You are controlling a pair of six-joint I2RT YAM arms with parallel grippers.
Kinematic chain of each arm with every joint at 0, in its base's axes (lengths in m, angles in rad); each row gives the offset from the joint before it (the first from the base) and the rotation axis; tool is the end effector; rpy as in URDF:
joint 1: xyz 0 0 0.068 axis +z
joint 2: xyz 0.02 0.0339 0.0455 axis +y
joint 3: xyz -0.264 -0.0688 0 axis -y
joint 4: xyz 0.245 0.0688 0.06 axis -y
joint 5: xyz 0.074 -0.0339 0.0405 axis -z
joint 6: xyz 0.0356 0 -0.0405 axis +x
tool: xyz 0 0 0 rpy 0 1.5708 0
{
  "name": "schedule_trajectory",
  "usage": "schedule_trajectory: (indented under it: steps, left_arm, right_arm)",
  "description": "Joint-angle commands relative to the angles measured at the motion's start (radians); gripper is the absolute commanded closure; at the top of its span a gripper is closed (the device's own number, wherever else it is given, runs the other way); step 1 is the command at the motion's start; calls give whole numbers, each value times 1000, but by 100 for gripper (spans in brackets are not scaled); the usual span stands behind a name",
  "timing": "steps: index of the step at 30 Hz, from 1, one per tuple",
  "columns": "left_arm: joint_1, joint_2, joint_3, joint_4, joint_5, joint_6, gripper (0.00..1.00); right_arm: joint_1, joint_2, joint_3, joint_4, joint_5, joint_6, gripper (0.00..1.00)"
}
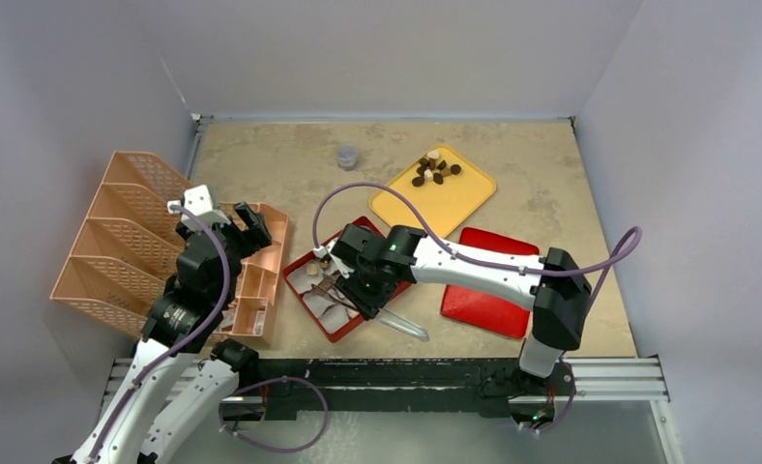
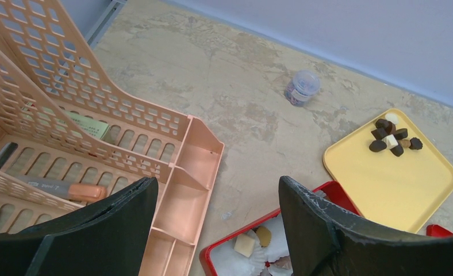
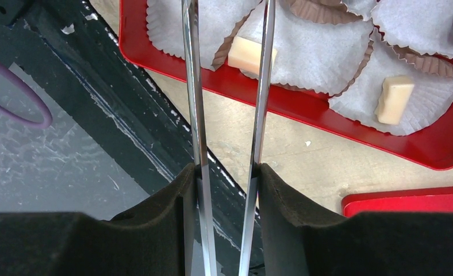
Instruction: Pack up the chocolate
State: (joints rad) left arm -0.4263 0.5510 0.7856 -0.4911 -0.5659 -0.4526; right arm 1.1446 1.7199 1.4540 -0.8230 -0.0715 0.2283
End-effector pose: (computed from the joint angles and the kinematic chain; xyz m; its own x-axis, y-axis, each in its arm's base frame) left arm 0.1172 -0.0323 0.3406 -0.1539 -0.3355 -0.9294 -0.2118 0.9299 -0.3007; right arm 0.1474 0.3308 0.2710 -0.5655 -0.6994 -0.4371 -0.8151 0.5549 0.1666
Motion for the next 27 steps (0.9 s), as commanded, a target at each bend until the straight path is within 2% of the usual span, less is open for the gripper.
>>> schedule_trajectory:
  steps: [1,27]
  left_arm:
    - [4,-5,10,22,-11,-8,24]
    - [4,-6,10,23,-6,-5,24]
  right_arm:
    - [4,15,52,22,-20,15,67]
    - [4,55,71,27,-34,8,58]
